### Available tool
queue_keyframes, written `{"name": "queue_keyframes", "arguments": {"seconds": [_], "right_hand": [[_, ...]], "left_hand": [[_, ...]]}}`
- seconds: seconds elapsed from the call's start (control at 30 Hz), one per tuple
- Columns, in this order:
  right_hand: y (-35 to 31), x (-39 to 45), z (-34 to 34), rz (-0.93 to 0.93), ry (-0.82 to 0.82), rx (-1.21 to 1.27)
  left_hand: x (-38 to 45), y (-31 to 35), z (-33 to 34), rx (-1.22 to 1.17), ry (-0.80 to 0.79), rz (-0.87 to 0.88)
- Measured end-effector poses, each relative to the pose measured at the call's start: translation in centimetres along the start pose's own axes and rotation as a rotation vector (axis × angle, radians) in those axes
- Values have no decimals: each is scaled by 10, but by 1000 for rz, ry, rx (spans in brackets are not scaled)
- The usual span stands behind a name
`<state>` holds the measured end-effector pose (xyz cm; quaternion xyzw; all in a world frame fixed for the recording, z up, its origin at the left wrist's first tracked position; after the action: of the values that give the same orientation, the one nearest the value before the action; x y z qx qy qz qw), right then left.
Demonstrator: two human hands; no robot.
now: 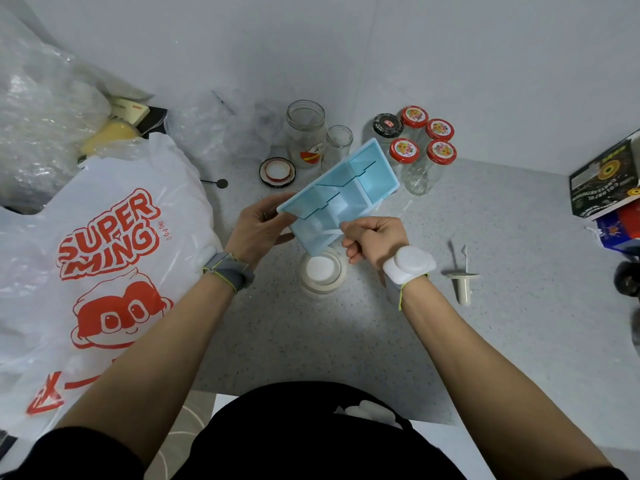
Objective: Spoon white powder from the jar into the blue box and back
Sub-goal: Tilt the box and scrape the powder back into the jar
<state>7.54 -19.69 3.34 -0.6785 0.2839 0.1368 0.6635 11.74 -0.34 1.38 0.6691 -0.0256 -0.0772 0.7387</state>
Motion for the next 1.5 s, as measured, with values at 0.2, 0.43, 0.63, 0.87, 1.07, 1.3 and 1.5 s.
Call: {"name": "queue_keyframes", "arguments": {"seconds": [0.2,0.43,0.63,0.87,1.07,1.3,1.5], "right_hand": [[2,0,-9,63,0,89],[0,-9,-17,23,1,91],[5,-17,-26,2,-20,71],[26,-20,-35,-2,12,-3],[31,-22,-35,-25,18,-22],[15,-26,-38,-136,14,63],[-4,-17,-17,-267,38,-82]], "left_hand": [[-1,-2,0,19,11,-5],[-3,-8,-2,12,40,-7],[-4,-14,-10,-24,114,-13],[-8,-20,-8,-33,134,-27],[-10,-17,-2,-12,132,-18],[-10,-16,-1,2,120,-6],[-10,-10,3,-6,96,-1]]}}
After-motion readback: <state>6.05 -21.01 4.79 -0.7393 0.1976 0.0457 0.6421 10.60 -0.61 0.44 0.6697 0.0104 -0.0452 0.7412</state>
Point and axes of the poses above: each hand's wrist, its own x-axis towards the middle knuckle, its own z-axis out of the palm, y = z × x, the point moved 6 cm from there along x, towards the middle knuckle, and after that the axes turned 10 degrees about z, right-handed, at the moved point
